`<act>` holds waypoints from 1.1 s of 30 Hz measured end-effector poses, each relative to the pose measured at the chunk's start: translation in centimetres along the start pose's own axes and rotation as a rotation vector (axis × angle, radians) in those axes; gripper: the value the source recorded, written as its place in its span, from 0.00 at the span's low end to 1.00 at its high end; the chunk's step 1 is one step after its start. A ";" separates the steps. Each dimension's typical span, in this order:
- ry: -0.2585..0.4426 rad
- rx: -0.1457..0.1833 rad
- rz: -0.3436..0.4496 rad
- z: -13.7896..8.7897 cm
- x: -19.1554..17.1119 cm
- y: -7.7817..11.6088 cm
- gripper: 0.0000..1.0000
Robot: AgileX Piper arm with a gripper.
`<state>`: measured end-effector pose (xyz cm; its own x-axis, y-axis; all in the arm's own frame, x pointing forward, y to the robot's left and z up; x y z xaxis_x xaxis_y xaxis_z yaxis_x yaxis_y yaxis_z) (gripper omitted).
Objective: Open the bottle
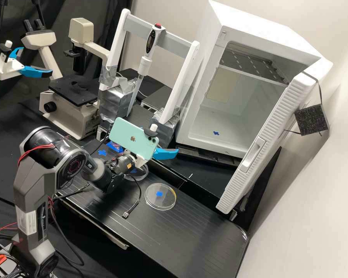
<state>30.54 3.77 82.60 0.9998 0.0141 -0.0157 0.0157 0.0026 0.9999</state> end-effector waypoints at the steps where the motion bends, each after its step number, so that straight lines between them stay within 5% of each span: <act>1: 0.000 0.000 0.000 0.0 0.0 0.0 1.00; 12: 0.005 0.008 -0.016 0.2 -1.4 0.1 1.00; 20: 0.149 0.053 0.041 -1.7 -5.8 1.1 1.00; 24: 0.218 0.059 -0.001 -2.9 -6.8 -0.3 1.00; 27: 0.252 0.032 -0.071 -3.6 -7.1 -2.0 1.00; 33: 0.249 0.018 -0.173 -3.6 -6.7 -4.5 1.00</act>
<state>23.68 7.28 78.18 0.9480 0.2602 -0.1836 0.1879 0.0086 0.9822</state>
